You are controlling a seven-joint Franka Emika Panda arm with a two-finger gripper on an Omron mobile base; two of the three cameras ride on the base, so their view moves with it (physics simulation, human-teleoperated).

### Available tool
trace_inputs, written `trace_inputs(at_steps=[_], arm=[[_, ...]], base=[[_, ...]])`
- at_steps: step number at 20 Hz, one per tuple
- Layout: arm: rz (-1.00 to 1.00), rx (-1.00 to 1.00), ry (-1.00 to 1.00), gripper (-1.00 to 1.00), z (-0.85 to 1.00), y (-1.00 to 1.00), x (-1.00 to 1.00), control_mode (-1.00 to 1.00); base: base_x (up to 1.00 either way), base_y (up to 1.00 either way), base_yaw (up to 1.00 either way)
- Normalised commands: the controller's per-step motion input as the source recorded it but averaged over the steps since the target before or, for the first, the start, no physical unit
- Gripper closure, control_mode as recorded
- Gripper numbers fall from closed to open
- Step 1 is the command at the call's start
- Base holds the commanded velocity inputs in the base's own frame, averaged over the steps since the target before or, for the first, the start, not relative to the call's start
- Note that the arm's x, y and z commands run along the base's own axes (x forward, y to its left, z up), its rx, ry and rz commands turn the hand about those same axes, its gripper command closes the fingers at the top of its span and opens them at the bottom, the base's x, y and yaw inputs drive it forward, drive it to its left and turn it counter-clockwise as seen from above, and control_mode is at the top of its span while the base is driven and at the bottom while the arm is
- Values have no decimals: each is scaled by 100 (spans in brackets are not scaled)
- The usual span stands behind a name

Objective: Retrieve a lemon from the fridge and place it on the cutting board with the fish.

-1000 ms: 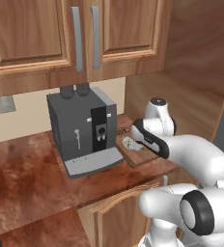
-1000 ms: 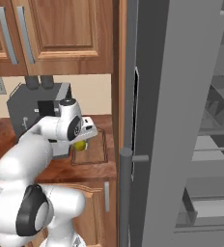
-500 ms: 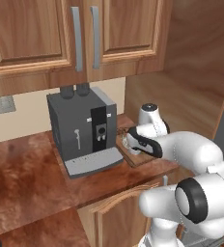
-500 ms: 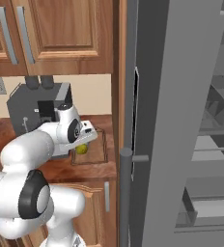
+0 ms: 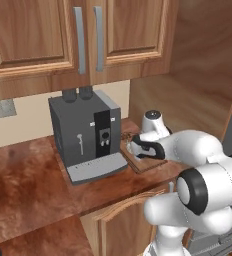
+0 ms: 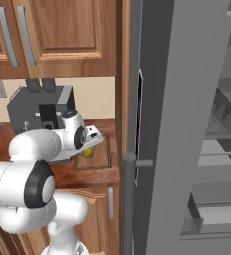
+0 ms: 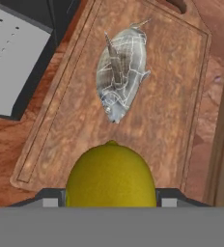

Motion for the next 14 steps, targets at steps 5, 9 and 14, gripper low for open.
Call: trace_inputs(at_steps=[5, 9, 14], arm=[[7, 0, -3, 100, -11, -5, 25, -100], [2, 0, 0, 100, -22, 0, 7, -100], [0, 0, 0, 100, -26, 0, 1, -100]], base=[[0, 0, 0], [0, 0, 0], [0, 0, 0]])
